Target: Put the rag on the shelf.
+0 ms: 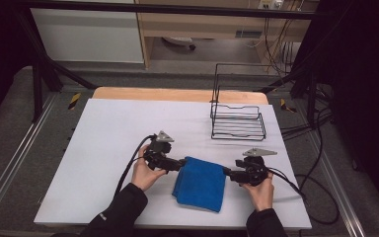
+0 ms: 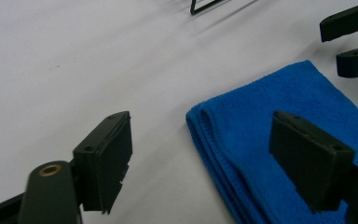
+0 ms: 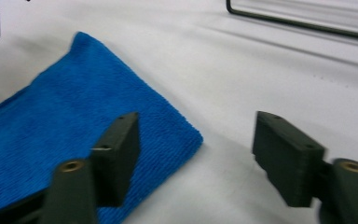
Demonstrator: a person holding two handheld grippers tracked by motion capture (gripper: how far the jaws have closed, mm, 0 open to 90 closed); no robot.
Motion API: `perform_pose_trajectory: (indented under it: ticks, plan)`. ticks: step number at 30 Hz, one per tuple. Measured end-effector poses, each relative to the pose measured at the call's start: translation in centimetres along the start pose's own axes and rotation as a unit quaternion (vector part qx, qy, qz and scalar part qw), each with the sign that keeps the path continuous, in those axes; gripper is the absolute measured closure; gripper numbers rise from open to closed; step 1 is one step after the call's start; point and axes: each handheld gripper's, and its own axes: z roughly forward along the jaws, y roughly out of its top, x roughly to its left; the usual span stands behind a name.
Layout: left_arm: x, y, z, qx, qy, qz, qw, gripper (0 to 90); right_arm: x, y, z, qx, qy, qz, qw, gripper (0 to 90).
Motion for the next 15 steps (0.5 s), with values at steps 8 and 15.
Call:
perform_pose_trajectory:
  ticks: [8, 15]
  plan:
    - [-0.1, 0.1, 2.5, 0.023, 0.002, 0.0, 0.9997, 33.9, 0.1, 0.0, 1.2, 0.028, -0.003, 0.025, 0.9993, 54.1]
    - [0.4, 0.2, 2.3, 0.016, 0.001, -0.009, 0.9998, 33.6, 0.6, -0.1, 2.0, 0.034, 0.009, 0.031, 0.9989, 74.8]
